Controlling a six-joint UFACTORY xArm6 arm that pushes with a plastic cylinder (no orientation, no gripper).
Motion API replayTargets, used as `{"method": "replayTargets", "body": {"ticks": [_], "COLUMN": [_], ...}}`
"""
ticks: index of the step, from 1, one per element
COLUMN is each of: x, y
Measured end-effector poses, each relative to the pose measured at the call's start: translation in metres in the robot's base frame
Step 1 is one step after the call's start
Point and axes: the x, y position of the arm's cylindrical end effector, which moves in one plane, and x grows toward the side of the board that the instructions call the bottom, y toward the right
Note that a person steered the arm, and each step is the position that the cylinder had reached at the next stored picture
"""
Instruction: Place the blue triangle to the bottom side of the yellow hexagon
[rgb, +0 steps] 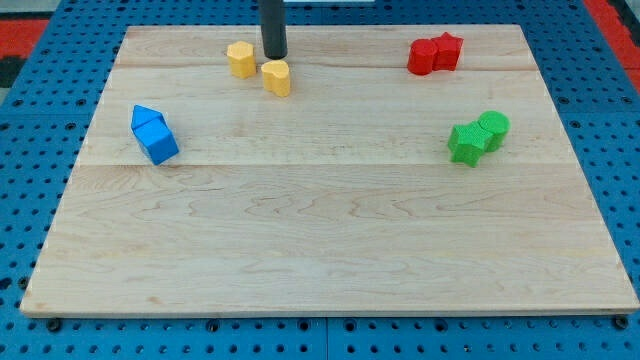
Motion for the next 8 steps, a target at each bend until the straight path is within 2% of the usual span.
{"method": "replayTargets", "body": {"ticks": [1, 2, 4, 5, 6, 8], "x": [-0.013, -0.004, 0.070, 0.094, 0.147, 0.154], "y": [-0.054, -0.161, -0.246, -0.245, -0.235, -0.210]}}
